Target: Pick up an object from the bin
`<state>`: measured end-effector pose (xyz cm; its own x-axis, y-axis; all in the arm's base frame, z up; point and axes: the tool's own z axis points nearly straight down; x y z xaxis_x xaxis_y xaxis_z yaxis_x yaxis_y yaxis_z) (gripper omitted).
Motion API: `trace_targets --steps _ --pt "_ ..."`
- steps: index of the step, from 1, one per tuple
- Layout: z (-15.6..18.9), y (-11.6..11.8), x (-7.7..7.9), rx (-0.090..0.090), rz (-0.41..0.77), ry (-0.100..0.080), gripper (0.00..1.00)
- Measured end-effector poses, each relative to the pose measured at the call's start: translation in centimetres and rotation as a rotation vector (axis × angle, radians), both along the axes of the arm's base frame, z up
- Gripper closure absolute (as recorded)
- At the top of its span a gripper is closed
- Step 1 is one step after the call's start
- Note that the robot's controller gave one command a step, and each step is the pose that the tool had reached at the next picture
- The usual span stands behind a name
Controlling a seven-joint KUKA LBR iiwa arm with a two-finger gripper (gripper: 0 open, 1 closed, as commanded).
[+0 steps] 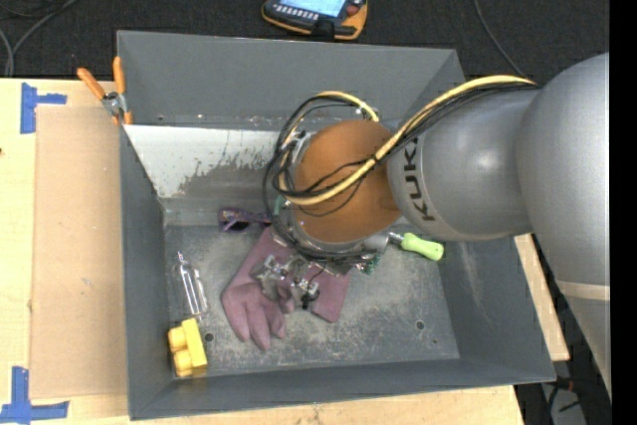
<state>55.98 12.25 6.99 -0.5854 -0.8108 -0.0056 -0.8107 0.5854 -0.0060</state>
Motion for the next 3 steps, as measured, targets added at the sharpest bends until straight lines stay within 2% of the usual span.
trace_targets --steps 2,3 --pt "1.3 -0.1 -0.1 0.0 -0.004 0.005 1.0" --pt "2.7 -0.4 2.1 0.001 -0.003 0.004 1.0"
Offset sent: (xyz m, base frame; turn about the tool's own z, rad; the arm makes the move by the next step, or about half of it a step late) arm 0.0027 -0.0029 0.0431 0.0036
